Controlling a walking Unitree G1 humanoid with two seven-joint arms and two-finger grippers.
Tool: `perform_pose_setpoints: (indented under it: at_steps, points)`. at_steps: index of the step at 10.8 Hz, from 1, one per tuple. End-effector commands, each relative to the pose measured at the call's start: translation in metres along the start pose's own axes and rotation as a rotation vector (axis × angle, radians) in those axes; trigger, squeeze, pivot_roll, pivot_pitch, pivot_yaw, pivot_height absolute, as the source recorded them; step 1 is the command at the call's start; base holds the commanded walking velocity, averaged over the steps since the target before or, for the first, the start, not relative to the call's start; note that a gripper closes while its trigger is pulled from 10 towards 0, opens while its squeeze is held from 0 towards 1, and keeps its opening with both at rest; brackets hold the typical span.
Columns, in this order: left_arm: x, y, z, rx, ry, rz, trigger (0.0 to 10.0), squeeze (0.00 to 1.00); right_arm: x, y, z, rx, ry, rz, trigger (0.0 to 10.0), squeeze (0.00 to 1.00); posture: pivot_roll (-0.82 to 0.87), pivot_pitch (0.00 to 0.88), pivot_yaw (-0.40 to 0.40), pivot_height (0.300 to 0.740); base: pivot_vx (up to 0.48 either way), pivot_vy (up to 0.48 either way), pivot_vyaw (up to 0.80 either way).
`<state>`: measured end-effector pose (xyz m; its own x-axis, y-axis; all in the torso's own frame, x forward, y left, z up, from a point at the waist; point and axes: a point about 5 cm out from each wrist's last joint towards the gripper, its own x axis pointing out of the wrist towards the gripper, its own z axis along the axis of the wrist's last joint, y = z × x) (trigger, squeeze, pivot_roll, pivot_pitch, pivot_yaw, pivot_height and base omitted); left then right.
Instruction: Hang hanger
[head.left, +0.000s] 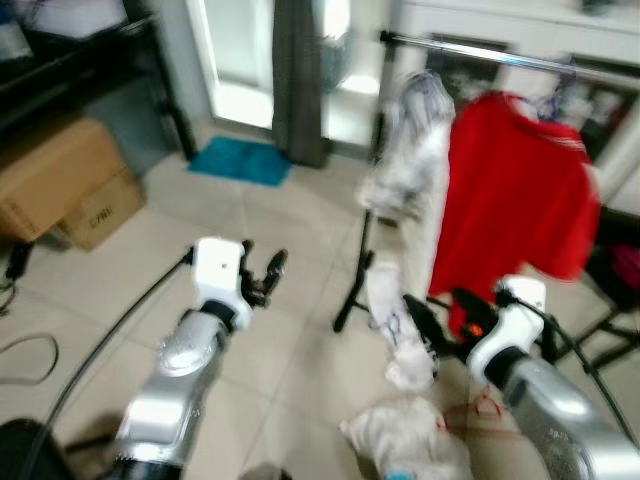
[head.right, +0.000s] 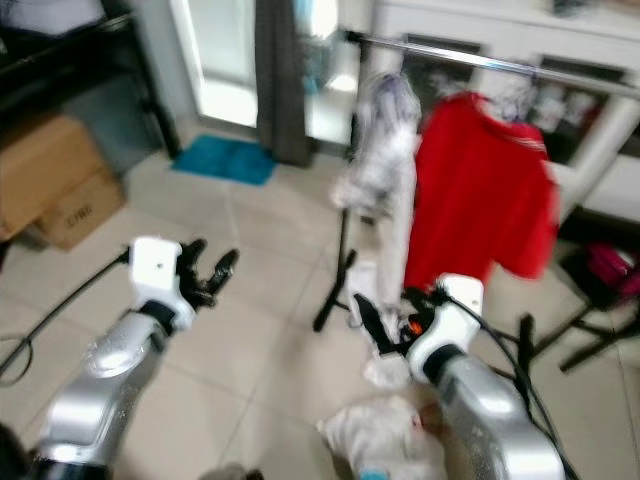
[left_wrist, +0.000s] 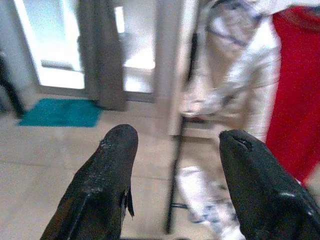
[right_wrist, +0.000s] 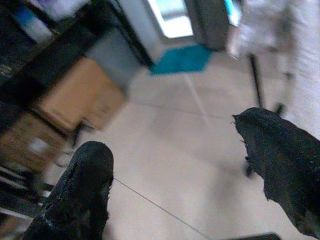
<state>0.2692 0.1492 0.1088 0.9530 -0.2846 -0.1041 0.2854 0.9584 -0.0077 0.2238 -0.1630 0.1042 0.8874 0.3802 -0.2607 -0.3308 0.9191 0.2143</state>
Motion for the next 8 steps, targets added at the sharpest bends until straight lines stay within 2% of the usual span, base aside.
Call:
perform_pose_setpoints:
  at_steps: [1,2,3,5,8]
  points:
    - [0.0031,-0.0064,0.0051,0.005,-0.014,-0.028,10.0,0.00,-0.0044,-0.0047,0.0000,-0.003,0.012,-0.015,10.0,0.00,-0.04,0.000,0.032,0.740,0.285,0.000,0.00]
    - [0.0027,-0.0073,0.0050,0.011,-0.011,-0.037,10.0,0.00,-0.0031,-0.0054,-0.0029,-0.017,0.036,-0.020,10.0,0.00,-0.04,0.000,0.035,0.740,0.289,0.000,0.00]
    - [0.0029,-0.0082,0.0053,0.014,-0.010,-0.043,10.0,0.00,-0.0026,-0.0061,-0.0017,-0.006,0.023,-0.018,10.0,0.00,-0.04,0.000,0.037,0.740,0.289,0.000,0.00]
    - [0.0043,-0.0100,0.0069,0.014,-0.013,-0.053,10.0,0.00,-0.0020,-0.0059,0.0013,-0.044,0.017,-0.006,10.0,0.00,-0.03,0.000,0.038,0.740,0.291,0.000,0.00]
    - [0.0047,-0.0093,0.0067,0.015,-0.012,-0.055,10.0,0.00,-0.0016,-0.0042,-0.0007,-0.045,0.042,0.017,10.0,0.00,-0.03,0.000,0.039,0.740,0.290,0.000,0.80]
